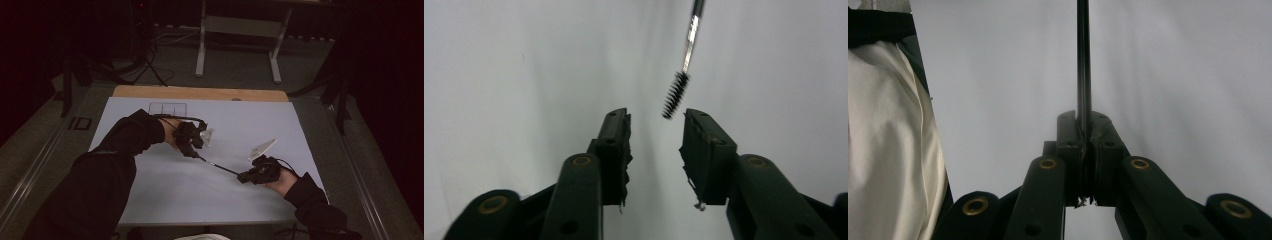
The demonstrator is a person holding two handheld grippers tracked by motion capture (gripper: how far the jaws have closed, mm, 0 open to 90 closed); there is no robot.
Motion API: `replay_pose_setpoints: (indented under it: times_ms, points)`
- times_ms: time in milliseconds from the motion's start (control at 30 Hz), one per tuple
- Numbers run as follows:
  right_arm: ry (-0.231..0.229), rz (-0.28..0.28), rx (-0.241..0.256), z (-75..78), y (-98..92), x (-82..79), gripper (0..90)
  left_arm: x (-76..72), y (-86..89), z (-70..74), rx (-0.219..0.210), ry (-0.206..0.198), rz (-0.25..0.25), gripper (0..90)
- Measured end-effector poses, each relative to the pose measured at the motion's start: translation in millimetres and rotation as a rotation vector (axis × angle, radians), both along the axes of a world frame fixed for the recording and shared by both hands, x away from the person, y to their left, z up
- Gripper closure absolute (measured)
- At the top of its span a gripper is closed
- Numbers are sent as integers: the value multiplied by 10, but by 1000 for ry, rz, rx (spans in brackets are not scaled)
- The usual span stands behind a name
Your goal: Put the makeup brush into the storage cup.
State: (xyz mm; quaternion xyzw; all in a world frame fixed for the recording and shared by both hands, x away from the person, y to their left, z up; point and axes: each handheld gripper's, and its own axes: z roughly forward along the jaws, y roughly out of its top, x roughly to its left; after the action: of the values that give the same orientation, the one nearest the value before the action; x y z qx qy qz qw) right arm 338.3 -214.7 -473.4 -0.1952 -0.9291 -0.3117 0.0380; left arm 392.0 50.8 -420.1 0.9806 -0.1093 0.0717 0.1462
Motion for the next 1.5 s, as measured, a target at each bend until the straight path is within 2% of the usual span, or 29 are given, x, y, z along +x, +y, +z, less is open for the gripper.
replay_pose_setpoints:
  times_ms: [100,167,200,400,567,733,767,833,900,967,1067,1133,1267,1367,1500]
  points:
    - [0,2,7,19,-2,-1,855,-35,14,-53,4,-18,-9,592]
    - [-1,5,7,32,5,-2,855,-39,-1,-76,-2,-12,-8,589]
    - [0,5,9,38,8,-3,855,-42,-21,-81,-4,10,-7,587]
    - [1,12,9,53,27,7,855,-60,-136,-111,-19,35,-40,607]
    - [0,17,21,68,30,8,855,-61,-211,-146,-14,35,-60,635]
    - [-1,16,20,83,22,9,855,-82,-278,-196,9,21,-92,692]
    - [2,12,20,89,19,8,855,-82,-287,-202,7,31,-101,718]
    - [0,14,22,97,14,10,855,-83,-304,-205,19,20,-127,759]
    - [4,17,23,99,11,13,855,-69,-311,-203,17,27,-144,818]
    - [5,19,16,96,17,11,854,-54,-317,-197,15,67,-148,842]
    - [8,25,14,87,29,12,854,-54,-328,-189,24,52,-189,869]
    - [13,24,10,79,32,15,854,-51,-334,-184,29,59,-189,873]
    - [31,29,0,64,40,24,850,-72,-356,-188,47,35,-213,876]
    - [41,26,-17,56,62,34,839,-75,-379,-186,58,22,-211,877]
    - [68,12,-44,50,95,62,769,-79,-395,-167,58,18,-210,877]
